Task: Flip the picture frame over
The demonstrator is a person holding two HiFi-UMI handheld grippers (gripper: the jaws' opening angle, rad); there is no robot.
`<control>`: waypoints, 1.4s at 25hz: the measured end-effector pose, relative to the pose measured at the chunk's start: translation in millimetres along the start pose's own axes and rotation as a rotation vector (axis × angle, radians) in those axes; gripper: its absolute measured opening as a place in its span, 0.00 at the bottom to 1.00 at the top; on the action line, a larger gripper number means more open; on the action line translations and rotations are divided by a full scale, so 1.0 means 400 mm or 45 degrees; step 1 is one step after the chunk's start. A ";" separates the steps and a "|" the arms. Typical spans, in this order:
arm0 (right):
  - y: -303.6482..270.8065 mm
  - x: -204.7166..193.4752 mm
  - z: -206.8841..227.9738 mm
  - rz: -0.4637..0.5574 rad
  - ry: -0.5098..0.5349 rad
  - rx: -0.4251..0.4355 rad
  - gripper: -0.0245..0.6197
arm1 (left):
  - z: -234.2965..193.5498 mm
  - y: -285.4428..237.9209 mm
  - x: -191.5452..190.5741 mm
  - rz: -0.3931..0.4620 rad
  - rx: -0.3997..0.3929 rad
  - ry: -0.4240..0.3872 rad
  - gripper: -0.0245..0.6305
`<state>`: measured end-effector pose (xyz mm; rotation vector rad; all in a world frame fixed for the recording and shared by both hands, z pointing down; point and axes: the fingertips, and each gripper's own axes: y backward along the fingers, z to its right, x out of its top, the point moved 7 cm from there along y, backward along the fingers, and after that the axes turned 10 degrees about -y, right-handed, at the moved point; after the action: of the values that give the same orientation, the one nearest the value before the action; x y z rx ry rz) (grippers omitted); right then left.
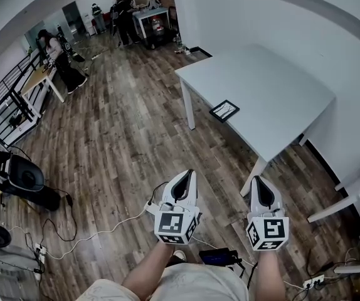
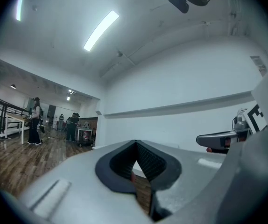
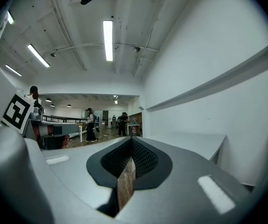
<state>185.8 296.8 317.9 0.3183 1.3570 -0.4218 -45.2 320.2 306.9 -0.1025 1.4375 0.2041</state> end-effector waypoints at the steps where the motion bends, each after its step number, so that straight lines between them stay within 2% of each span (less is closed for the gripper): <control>1: 0.001 0.000 0.009 0.001 -0.003 0.007 0.08 | 0.004 -0.005 0.000 -0.001 0.008 -0.002 0.04; 8: -0.005 -0.008 0.052 -0.007 -0.032 0.010 0.08 | 0.030 -0.024 0.006 -0.014 0.017 0.002 0.04; 17: -0.115 -0.029 0.059 -0.059 0.001 -0.007 0.08 | -0.011 -0.119 -0.035 -0.012 -0.015 0.022 0.04; 27: -0.337 -0.047 0.024 -0.110 0.021 -0.046 0.08 | -0.166 -0.288 -0.097 -0.028 -0.067 0.080 0.04; 35: -0.494 -0.048 0.001 -0.129 0.034 -0.123 0.08 | -0.286 -0.428 -0.137 -0.034 -0.140 0.131 0.04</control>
<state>90.5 124.0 341.2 0.1762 1.4187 -0.4361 -128.8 126.5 337.2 -0.2248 1.5262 0.2591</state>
